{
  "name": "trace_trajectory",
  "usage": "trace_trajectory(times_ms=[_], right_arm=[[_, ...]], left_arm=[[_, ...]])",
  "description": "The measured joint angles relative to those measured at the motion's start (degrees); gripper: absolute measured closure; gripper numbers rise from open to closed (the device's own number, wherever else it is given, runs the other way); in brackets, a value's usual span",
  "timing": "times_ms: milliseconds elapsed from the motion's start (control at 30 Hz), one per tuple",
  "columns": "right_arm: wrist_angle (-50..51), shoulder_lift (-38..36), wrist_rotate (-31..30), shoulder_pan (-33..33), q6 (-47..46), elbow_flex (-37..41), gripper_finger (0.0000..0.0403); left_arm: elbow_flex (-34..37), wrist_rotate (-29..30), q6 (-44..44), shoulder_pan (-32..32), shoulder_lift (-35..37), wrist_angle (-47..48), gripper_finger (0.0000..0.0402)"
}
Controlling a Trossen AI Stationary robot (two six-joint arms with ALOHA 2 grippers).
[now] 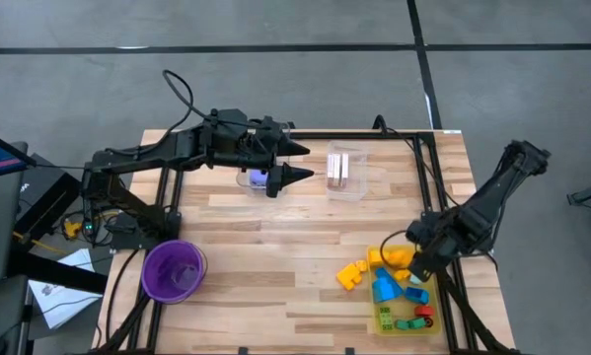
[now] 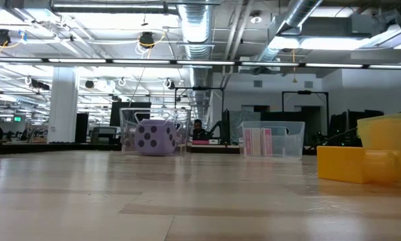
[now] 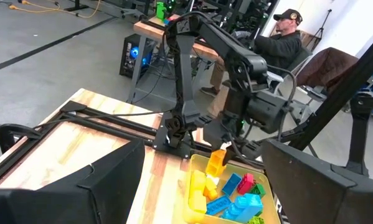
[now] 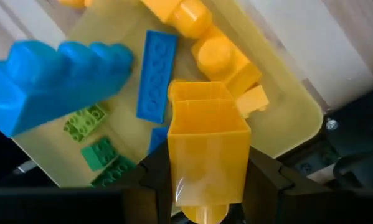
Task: Pick & Place Toys
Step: Put the top yellow game piece into the bin
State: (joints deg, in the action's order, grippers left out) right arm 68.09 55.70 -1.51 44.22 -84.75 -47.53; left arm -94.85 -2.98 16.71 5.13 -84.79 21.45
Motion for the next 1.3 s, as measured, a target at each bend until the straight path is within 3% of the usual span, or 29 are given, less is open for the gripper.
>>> trace_trajectory(times_ms=[200,500,733,1000,1300], right_arm=[[-1.29,2.4,0.01,4.71,1.03,1.3,0.0275],[-11.69,1.96,0.05,9.95,2.32,9.14,0.0265],[-11.64,1.95,0.05,11.1,6.13,10.28,0.0271],[-11.97,1.93,0.01,11.43,12.7,10.32,0.0231],[-11.88,1.93,0.01,11.41,14.34,10.22,0.021]], left_arm=[[0.0,0.0,-0.02,0.0,0.0,0.0,0.0082],[0.0,0.0,0.36,0.0,0.0,0.0,0.0082],[0.0,-0.02,1.58,0.0,0.0,-0.01,0.0082],[0.0,-0.01,1.77,-0.18,0.0,-0.02,0.0082],[0.0,0.0,1.73,-1.12,0.0,0.0,0.0082]])
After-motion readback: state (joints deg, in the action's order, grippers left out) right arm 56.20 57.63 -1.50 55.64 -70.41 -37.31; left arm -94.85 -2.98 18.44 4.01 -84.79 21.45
